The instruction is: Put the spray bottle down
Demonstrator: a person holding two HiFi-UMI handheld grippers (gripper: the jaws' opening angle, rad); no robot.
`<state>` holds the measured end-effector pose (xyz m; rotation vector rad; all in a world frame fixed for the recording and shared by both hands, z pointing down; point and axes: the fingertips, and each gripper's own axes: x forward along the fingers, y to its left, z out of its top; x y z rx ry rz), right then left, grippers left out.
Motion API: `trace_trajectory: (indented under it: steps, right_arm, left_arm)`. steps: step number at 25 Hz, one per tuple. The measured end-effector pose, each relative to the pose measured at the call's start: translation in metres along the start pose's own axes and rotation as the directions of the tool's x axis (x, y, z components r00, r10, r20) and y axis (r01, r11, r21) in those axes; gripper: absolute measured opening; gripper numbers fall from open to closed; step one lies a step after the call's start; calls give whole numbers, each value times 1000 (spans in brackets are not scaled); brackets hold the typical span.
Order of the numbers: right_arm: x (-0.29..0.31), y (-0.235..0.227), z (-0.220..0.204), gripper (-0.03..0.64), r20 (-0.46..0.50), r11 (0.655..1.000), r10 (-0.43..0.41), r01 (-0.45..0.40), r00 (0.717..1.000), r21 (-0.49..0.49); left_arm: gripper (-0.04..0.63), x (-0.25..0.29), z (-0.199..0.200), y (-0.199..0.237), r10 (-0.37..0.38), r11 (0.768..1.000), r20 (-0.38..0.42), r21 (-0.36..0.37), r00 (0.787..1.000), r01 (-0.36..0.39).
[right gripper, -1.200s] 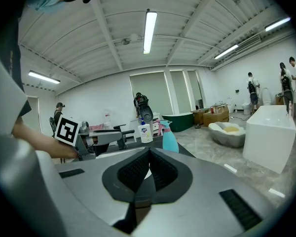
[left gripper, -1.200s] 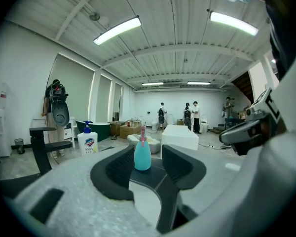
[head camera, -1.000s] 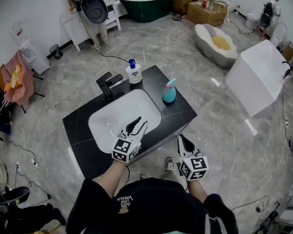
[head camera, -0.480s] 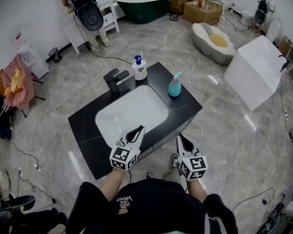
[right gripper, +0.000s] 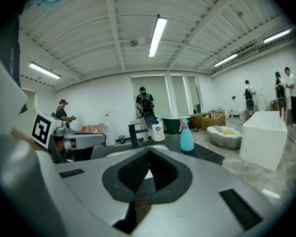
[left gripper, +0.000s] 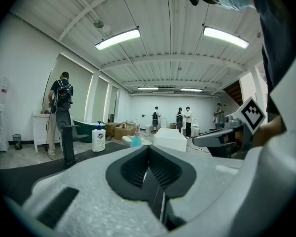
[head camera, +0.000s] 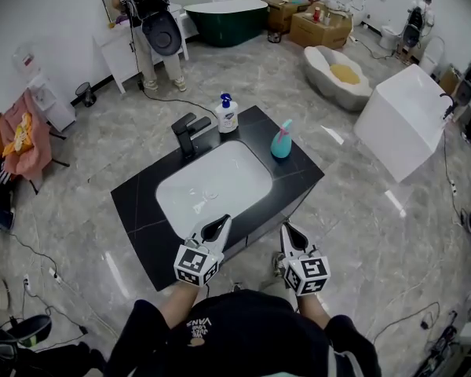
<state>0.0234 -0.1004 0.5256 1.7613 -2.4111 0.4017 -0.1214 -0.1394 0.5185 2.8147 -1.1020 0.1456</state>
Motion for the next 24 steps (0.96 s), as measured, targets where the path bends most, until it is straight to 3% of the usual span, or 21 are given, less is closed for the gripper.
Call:
trace_trajectory:
  steps: [24]
  right_arm:
    - [-17,17,3,2,9,999,-15,15,1000,-38]
  left_arm:
    - [18,-25,8,-12,-21,999,28,33,999,21]
